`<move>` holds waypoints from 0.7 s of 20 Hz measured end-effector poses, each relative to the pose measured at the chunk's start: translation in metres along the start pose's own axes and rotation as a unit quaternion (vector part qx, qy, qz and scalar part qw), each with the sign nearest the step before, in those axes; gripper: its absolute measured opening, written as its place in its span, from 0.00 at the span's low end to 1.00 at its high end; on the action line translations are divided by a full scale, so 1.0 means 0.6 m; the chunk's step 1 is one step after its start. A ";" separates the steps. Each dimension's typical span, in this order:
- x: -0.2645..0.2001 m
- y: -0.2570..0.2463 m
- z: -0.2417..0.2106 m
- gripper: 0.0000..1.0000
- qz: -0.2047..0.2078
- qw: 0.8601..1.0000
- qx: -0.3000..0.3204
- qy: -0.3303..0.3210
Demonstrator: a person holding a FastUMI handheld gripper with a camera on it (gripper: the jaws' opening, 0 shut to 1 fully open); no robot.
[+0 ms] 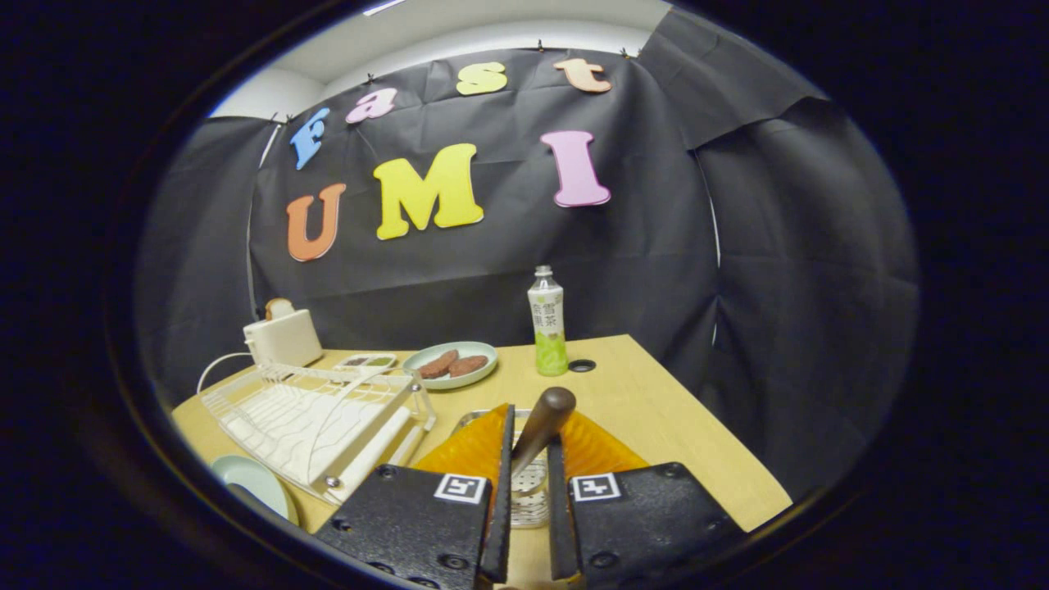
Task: Take the plate from the dish rack, then take the spoon from the basket and place it into the plate.
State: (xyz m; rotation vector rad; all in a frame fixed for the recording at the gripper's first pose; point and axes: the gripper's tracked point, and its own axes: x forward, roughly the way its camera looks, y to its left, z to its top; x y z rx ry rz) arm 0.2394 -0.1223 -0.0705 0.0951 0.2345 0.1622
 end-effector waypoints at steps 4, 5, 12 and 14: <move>0.001 0.024 0.010 0.10 -0.002 1.000 -0.017 0.005; 0.000 0.025 0.015 0.09 -0.006 1.000 -0.023 0.006; -0.054 0.023 0.110 0.08 -0.040 0.997 -0.046 -0.038; -0.091 0.054 0.130 0.08 -0.029 0.997 -0.042 -0.049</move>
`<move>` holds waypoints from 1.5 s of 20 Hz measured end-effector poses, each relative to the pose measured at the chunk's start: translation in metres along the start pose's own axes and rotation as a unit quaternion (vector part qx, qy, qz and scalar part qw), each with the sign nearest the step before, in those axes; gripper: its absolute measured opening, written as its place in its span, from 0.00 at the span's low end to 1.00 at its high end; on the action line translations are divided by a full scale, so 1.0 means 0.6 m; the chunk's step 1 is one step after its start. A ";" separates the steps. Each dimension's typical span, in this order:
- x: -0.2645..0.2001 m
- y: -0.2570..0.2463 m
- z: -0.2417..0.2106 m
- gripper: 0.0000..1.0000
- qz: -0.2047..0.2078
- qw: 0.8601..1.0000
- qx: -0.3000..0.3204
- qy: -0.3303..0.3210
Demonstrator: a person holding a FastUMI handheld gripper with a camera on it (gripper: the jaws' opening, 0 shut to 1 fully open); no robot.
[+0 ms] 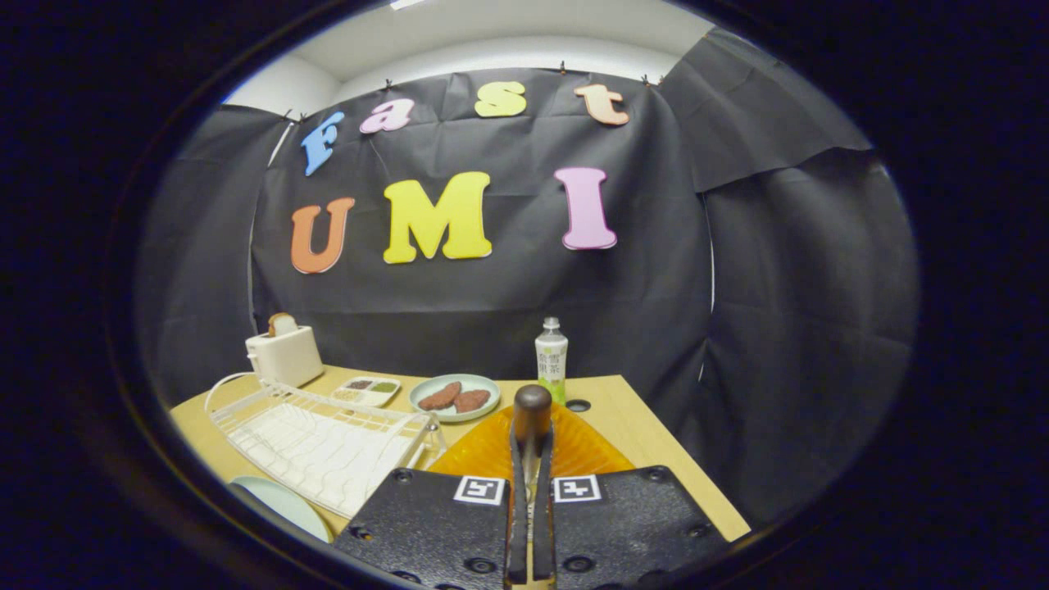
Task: Take the plate from the dish rack, then take the spoon from the basket and place it into the plate.
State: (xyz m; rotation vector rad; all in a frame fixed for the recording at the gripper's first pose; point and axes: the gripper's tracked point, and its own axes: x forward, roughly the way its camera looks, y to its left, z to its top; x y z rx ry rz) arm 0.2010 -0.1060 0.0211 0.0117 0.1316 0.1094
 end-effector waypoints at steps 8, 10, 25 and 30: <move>-0.123 0.186 0.016 0.08 0.085 0.996 -0.018 -0.013; -0.139 0.235 -0.008 0.08 0.109 0.994 -0.015 -0.003; -0.163 0.472 -0.252 0.09 0.237 0.964 0.037 0.114; -0.164 0.473 -0.261 0.16 0.235 0.964 0.040 0.119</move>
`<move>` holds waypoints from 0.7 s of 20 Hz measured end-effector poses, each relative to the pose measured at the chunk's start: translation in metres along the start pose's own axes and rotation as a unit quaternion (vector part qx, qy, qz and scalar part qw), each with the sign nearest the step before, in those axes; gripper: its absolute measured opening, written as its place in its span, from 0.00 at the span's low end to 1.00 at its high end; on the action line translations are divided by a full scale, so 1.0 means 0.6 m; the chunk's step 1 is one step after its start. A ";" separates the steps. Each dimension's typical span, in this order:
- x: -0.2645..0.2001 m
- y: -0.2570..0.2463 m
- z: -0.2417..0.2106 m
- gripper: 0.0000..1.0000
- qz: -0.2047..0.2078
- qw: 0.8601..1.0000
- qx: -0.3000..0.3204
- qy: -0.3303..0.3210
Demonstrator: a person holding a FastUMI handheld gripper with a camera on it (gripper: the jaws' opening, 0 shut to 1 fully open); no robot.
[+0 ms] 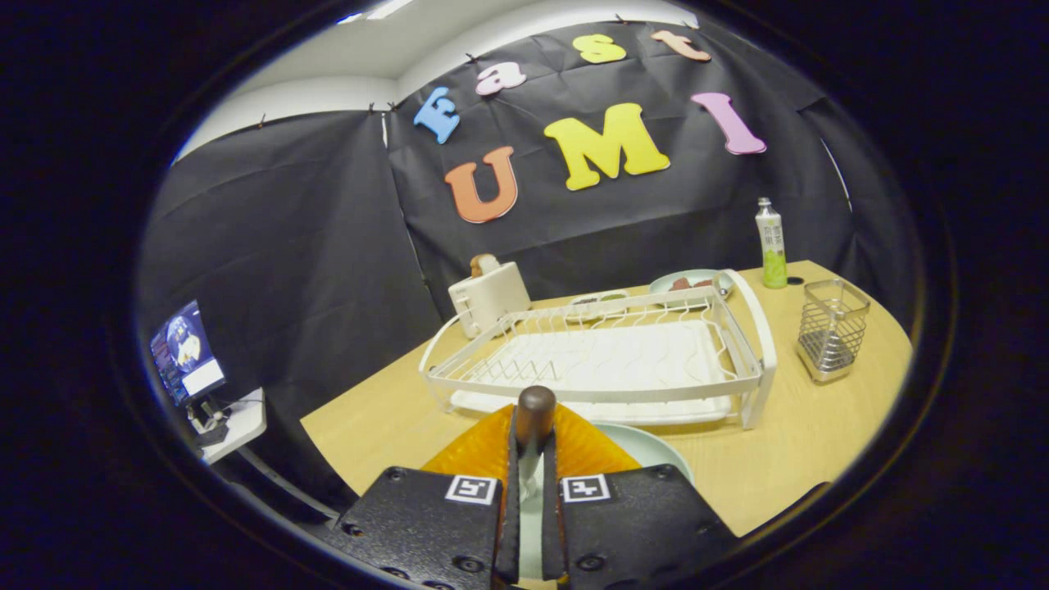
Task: Take the plate from the dish rack, then take the spoon from the basket and place it into the plate.
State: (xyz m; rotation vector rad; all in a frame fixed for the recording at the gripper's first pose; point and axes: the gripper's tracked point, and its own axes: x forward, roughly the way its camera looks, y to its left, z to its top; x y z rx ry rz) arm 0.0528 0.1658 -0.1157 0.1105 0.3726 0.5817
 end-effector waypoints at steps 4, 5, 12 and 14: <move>-0.003 -0.030 0.005 0.34 -0.026 1.000 0.004 -0.007; -0.003 -0.036 0.009 0.38 -0.033 0.999 0.004 -0.009; -0.031 -0.078 0.062 0.78 -0.105 0.992 -0.029 -0.057; -0.048 -0.085 0.084 0.94 -0.130 0.987 -0.048 -0.084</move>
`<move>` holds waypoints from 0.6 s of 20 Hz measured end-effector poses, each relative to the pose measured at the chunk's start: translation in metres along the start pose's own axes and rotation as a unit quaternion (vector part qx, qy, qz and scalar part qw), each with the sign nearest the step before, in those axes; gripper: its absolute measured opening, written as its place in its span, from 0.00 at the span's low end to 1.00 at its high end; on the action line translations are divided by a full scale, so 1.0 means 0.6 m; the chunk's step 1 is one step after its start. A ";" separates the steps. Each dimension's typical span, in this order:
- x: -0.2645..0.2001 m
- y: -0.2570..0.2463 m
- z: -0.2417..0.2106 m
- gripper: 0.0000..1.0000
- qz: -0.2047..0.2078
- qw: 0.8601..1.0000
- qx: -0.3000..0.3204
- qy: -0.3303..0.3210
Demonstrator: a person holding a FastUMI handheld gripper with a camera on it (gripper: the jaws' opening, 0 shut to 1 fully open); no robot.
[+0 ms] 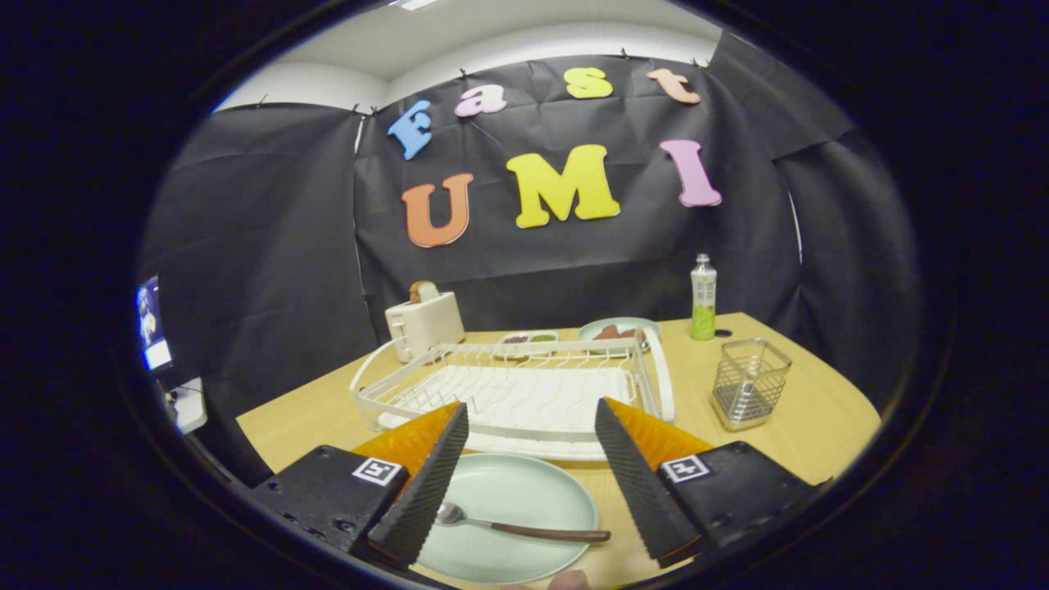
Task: Take the plate from the dish rack, then take the spoon from the basket and place it into the plate.
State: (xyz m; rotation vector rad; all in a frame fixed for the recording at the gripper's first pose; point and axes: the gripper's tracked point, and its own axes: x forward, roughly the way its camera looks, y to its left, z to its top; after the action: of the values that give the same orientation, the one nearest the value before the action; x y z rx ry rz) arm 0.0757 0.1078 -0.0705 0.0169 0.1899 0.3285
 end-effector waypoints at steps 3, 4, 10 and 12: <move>-0.030 -0.006 0.040 1.00 -0.028 0.999 -0.015 -0.039; -0.039 -0.006 0.052 1.00 -0.036 0.998 -0.018 -0.049; -0.118 0.006 0.097 1.00 -0.084 0.989 -0.054 -0.111; -0.146 0.009 0.099 1.00 -0.100 0.984 -0.062 -0.130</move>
State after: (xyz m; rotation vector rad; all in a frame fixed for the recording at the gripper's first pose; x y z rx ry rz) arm 0.0039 0.0856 0.0043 -0.0826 -0.0892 0.1342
